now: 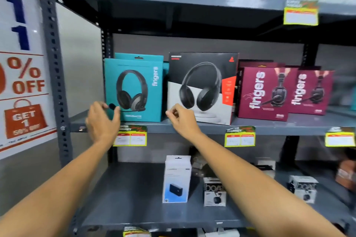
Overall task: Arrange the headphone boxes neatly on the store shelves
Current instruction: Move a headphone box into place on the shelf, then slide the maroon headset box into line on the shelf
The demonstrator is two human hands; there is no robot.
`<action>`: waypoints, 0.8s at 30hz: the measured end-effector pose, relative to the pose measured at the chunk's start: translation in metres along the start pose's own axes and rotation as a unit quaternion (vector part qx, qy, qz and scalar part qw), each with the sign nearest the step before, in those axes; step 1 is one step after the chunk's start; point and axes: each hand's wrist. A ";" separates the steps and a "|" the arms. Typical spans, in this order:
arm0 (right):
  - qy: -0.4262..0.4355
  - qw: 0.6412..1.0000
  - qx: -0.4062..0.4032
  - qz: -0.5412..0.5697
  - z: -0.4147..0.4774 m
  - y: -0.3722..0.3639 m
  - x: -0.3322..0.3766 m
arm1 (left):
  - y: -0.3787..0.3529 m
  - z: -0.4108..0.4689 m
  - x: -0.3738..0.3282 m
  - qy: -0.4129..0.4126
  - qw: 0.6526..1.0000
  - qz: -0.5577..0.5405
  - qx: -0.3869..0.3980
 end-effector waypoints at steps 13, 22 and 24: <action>0.052 0.939 -0.208 -0.270 -0.061 0.192 -0.158 | -0.090 -0.132 -0.215 -0.160 0.941 -0.245 0.170; -0.031 0.959 -0.206 -0.193 -0.024 0.280 -0.244 | -0.187 -0.136 -0.351 -0.114 0.923 -0.315 0.191; -0.077 0.973 -0.165 -0.141 -0.011 0.285 -0.252 | -0.208 -0.126 -0.360 -0.055 0.926 -0.311 0.207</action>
Point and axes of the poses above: each hand's wrist, its own z-axis towards the middle knuckle, its own y-axis out of the back of the hand, x = y × z, and after that the axes turned 7 degrees about -y, right-handed
